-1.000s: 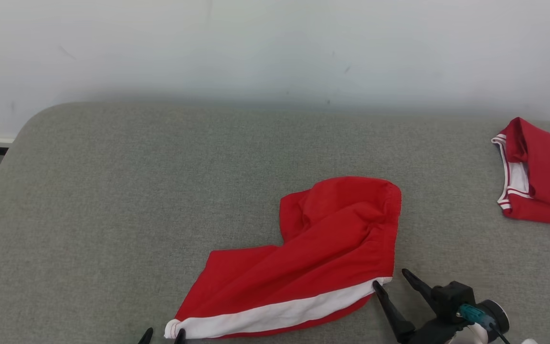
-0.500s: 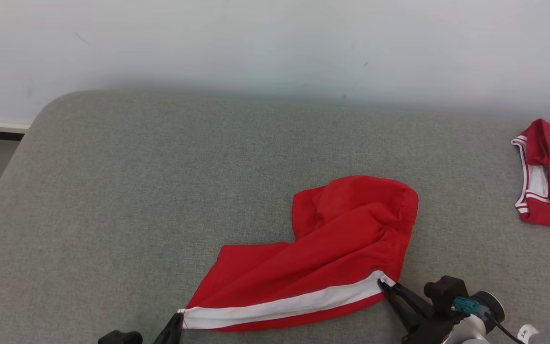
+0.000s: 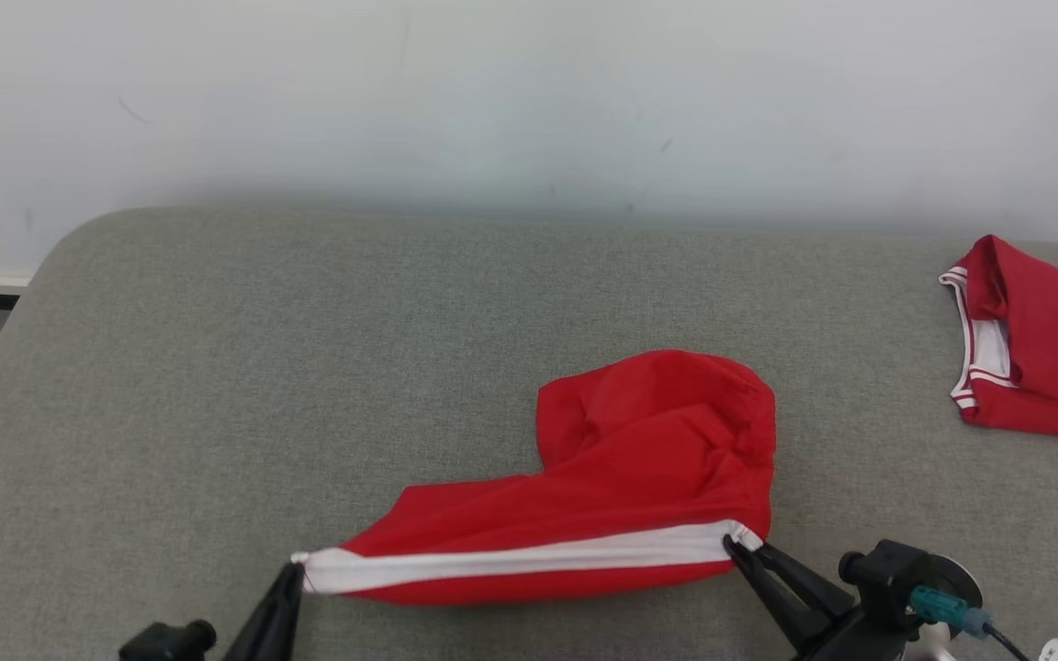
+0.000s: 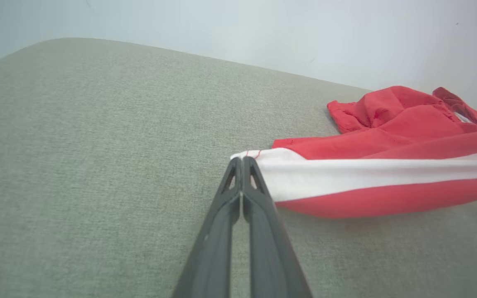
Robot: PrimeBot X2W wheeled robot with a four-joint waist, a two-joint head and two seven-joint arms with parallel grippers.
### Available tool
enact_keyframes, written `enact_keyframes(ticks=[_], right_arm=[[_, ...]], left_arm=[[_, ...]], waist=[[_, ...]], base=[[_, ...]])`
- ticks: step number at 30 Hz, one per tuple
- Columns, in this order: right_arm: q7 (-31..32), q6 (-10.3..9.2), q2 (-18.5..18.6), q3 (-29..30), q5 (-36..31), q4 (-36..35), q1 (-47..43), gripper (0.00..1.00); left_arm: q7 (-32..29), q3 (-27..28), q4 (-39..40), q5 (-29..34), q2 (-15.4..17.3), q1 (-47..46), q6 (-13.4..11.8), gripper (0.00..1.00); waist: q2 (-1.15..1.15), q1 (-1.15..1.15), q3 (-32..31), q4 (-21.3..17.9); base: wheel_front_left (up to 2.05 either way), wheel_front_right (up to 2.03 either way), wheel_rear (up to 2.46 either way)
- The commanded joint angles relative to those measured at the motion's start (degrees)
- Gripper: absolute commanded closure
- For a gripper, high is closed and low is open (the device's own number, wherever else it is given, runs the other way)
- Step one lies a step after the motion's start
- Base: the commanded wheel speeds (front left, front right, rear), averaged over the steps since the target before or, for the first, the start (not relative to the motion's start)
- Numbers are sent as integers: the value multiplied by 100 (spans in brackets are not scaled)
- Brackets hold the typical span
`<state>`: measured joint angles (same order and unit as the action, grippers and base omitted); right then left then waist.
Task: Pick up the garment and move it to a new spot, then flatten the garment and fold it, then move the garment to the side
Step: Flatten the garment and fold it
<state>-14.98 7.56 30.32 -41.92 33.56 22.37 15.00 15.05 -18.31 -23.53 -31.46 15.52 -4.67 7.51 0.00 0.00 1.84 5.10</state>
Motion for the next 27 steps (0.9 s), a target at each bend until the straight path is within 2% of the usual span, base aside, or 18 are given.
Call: enact_keyframes(ticks=[1, 7, 13, 18, 23, 27], right_arm=[[0, -13, 86, 9, 65, -183, -49, 100], [371, -13, 286, 74, 398, -953, 90, 100], [808, -13, 422, 272, 999, -1650, 601, 100], [1178, -13, 452, 592, 1626, -1935, 1389, 100], [1658, -13, 334, 896, 2271, -1885, 2486, 100], [1946, -13, 305, 1056, 2467, -1625, 3472, 100]], left_arm=[[13, 96, 144, 94, 83, -39, -10, 100], [-44, 56, 548, 295, 524, -697, -10, 100], [-445, -258, 786, 144, 1123, -2056, -10, 100], [-762, -532, 685, -119, 1420, -3382, -10, 100], [-874, -966, 328, -411, 1500, -4896, -10, 100], [-818, -1323, -118, -618, 1487, -6109, -10, 100]], waist=[[0, 0, 7, -33], [0, 0, 38, -102], [0, 0, 243, -274], [0, 0, 643, -381], [0, 0, 1204, -401], [0, 0, 1681, -424]], base=[[0, 0, 0], [0, 0, 0], [0, 0, 0], [0, 0, 0], [0, 0, 0], [0, 0, 0]])
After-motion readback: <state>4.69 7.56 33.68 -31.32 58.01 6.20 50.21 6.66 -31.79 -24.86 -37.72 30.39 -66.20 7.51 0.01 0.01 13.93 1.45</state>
